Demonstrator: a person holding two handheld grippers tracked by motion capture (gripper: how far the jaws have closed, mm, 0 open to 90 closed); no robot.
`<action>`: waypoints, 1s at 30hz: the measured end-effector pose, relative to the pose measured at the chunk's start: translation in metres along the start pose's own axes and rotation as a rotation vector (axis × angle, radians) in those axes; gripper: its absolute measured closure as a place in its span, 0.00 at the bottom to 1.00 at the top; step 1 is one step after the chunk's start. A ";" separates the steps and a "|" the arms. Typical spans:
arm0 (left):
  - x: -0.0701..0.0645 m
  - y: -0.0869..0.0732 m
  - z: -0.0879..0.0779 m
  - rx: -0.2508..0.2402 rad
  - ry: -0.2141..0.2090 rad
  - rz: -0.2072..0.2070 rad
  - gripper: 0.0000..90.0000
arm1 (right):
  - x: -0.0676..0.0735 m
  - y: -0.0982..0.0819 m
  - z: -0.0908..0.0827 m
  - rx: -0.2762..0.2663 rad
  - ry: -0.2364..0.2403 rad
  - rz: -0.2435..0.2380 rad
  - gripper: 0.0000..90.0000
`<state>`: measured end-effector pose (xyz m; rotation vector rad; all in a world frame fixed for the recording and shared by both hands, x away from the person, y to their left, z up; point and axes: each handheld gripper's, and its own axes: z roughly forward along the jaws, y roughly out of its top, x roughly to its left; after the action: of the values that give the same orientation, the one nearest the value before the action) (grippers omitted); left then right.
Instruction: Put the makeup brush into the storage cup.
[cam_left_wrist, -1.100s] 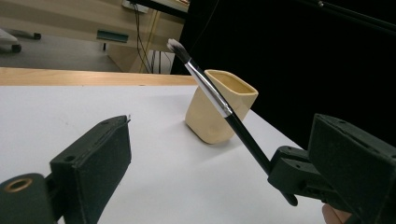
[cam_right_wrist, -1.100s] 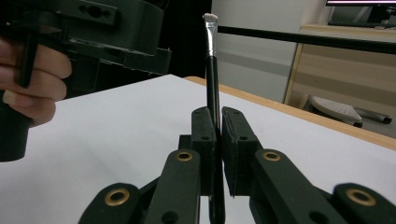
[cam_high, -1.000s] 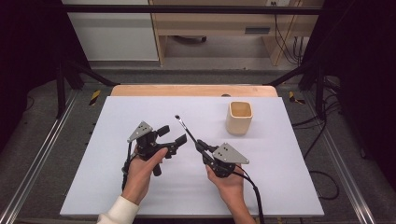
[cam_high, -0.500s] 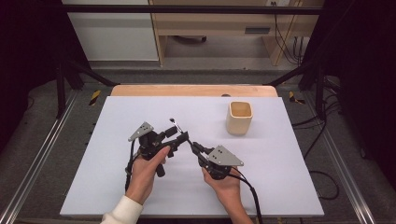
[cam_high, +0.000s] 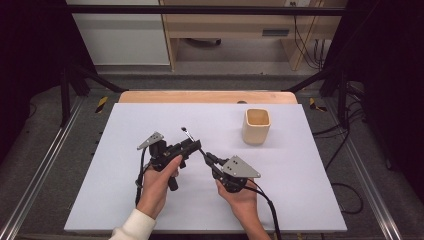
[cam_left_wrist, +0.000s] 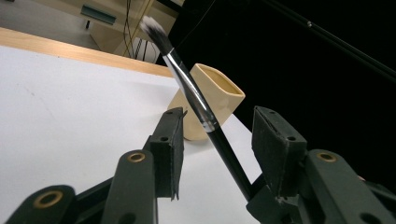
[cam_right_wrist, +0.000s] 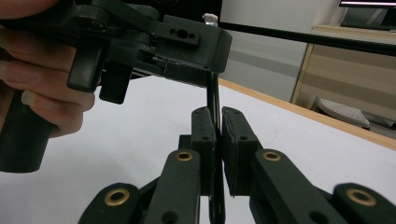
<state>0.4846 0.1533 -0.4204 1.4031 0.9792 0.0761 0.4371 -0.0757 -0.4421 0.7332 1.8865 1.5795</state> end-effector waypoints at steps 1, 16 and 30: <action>0.000 0.000 0.000 0.000 -0.001 -0.001 0.61 | 0.000 0.000 0.000 0.000 0.000 0.000 0.93; 0.002 -0.001 -0.001 -0.002 0.001 -0.015 0.76 | 0.003 -0.005 0.005 0.032 0.012 0.011 0.93; 0.003 -0.002 0.000 -0.003 -0.001 -0.040 0.89 | 0.004 -0.006 0.008 0.047 0.018 0.020 0.93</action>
<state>0.4858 0.1547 -0.4237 1.3799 1.0055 0.0478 0.4400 -0.0686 -0.4496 0.7619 1.9410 1.5638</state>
